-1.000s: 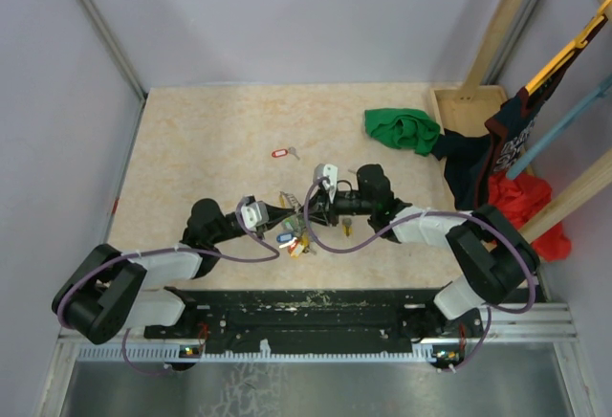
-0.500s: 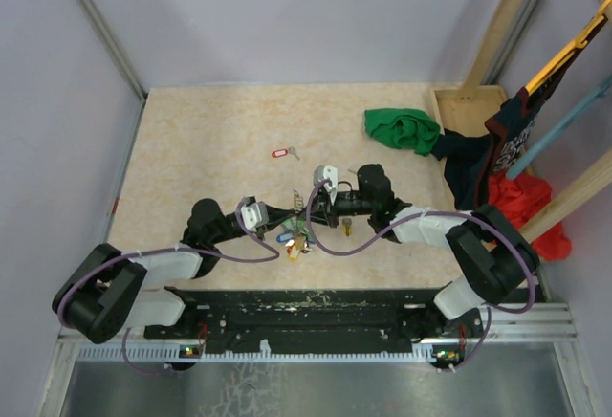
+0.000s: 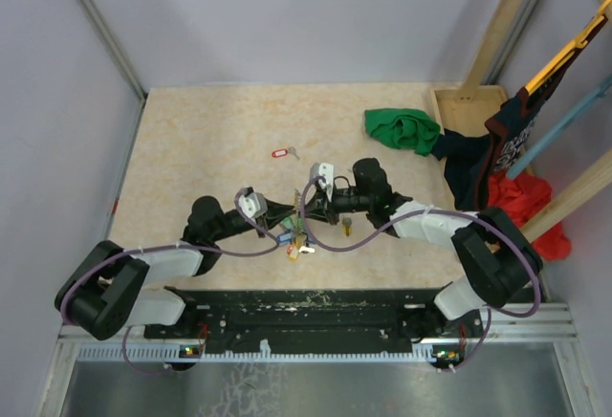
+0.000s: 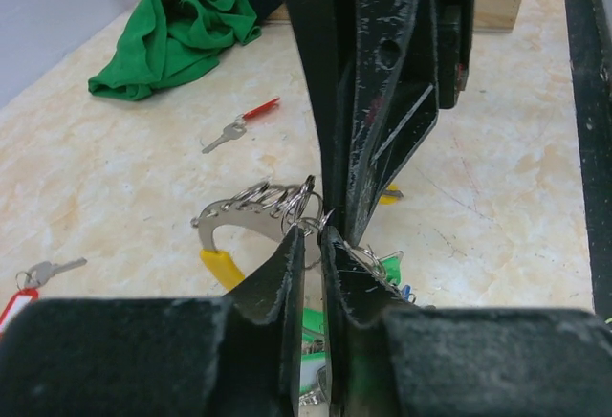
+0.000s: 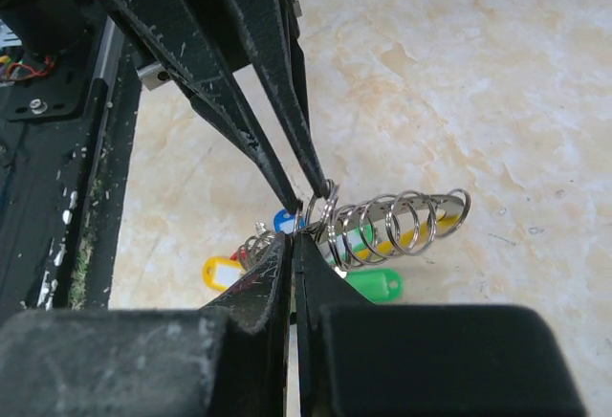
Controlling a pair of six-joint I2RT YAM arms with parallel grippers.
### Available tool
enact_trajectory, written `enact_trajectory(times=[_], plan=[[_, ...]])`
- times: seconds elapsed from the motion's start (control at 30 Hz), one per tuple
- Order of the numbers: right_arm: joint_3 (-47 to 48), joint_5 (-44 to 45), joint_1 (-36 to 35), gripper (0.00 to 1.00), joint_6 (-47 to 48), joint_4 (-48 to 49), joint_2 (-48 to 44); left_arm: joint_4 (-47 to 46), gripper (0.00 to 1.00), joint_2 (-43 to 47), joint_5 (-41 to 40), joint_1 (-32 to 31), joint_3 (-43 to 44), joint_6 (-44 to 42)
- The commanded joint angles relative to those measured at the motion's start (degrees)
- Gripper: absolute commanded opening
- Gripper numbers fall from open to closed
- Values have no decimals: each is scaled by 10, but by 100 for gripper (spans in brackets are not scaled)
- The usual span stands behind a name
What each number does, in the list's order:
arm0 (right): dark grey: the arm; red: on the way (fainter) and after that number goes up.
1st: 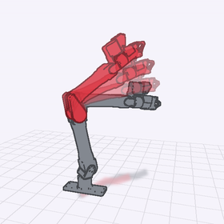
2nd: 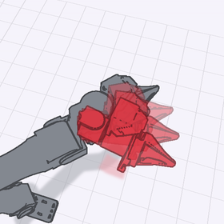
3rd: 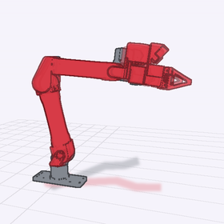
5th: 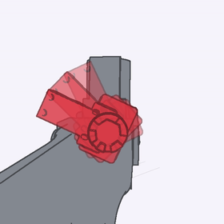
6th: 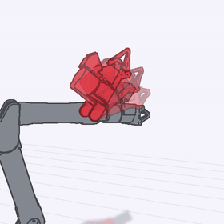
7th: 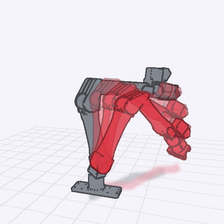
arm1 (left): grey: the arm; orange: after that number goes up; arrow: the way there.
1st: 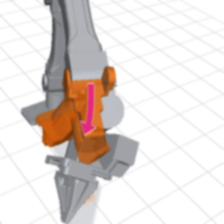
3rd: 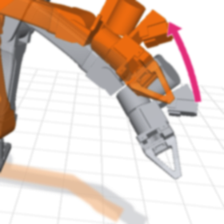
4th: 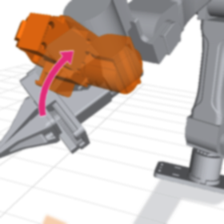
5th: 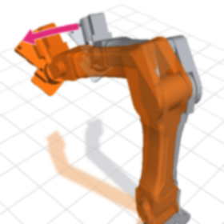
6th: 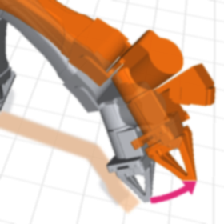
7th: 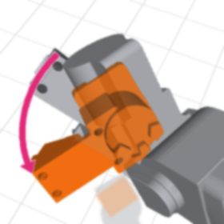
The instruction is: Put the keys on the keyring
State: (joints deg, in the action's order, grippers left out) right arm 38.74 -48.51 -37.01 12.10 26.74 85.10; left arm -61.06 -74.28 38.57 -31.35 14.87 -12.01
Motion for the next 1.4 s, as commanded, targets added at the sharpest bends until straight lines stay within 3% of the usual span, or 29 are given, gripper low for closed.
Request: enact_trajectory(times=[0.0, 0.17, 0.27, 0.73, 1.0, 1.17, 1.37], plan=[[40, -13, -1, 0, 62, -89, -26, -62, 21, -6, -12, 36, 17, 75], [63, -7, -1, 0, 97, -149, -22, -82, 29, -9, -5, 58, 13, 107], [78, -9, -2, 0, 109, -175, -20, -83, 41, -15, 6, 58, 17, 107], [103, -8, -5, 0, 122, -185, -20, -98, 54, -81, 101, 58, 49, 136], [107, -15, -11, 0, 124, -183, -19, -170, 59, -150, 125, 57, 66, 202], [110, -14, -14, 0, 126, -185, -23, -138, 59, -166, 84, 57, 81, 202], [109, -13, -14, 0, 129, -184, -38, 22, 52, -145, -35, 55, 112, 156]])
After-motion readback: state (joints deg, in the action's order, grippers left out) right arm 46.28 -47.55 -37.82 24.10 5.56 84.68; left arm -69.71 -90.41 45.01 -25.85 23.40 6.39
